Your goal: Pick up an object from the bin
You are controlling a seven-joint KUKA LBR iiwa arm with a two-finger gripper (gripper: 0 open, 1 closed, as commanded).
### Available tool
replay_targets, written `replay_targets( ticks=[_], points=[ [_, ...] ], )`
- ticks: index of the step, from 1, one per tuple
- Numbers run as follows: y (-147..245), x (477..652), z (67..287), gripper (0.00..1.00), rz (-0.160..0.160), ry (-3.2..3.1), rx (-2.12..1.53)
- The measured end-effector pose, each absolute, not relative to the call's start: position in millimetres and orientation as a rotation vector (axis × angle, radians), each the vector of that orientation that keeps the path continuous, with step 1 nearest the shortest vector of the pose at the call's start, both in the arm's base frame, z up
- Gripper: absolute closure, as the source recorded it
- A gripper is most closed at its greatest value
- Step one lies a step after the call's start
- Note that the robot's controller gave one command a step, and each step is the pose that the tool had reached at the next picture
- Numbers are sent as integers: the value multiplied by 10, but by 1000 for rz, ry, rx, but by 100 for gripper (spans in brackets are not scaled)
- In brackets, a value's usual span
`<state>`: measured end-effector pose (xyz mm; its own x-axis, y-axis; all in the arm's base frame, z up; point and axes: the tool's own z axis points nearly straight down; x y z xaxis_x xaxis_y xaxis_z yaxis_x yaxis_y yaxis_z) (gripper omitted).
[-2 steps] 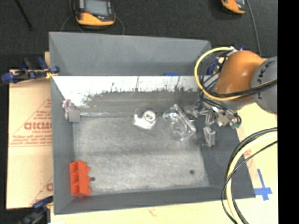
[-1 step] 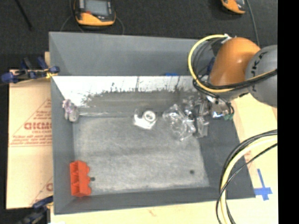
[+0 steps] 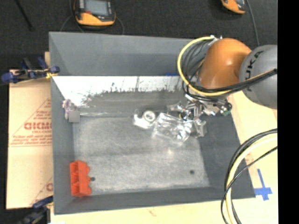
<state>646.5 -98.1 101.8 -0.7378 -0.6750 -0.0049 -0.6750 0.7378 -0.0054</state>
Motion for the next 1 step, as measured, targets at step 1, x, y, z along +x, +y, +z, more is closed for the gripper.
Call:
replay_targets(
  ticks=[1],
  points=[
    [-1112, 5944, 734, 0, -14, 2841, -1312]
  ],
)
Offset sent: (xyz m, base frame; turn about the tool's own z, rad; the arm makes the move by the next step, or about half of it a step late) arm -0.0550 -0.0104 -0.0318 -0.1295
